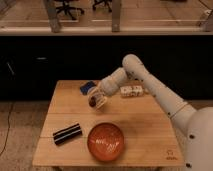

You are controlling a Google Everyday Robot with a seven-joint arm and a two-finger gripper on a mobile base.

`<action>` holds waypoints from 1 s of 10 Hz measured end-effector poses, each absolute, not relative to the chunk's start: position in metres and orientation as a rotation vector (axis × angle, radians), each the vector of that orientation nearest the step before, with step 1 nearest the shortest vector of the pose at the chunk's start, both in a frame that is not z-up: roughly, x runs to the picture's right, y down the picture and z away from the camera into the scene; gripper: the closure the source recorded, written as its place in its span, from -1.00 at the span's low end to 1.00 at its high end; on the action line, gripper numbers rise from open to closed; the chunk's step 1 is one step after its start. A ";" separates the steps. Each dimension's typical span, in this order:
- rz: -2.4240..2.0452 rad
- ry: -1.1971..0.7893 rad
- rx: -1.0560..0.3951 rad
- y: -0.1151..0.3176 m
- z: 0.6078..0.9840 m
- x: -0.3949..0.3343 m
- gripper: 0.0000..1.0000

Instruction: Place the pepper in the ceramic cup

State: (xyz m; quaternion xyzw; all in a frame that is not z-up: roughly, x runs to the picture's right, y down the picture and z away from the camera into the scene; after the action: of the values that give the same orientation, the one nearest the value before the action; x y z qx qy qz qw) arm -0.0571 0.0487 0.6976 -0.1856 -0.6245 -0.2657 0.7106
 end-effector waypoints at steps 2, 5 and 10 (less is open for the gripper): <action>-0.551 -1.388 -0.397 0.041 0.704 -0.054 1.00; -0.495 -1.387 -0.383 0.028 0.718 -0.053 1.00; -0.401 -1.377 -0.373 0.015 0.739 -0.059 1.00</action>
State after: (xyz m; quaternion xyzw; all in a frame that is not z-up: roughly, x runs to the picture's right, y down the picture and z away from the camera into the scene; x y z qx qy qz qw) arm -0.0586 0.0155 0.7390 -0.1701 -0.6274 -0.1826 0.7377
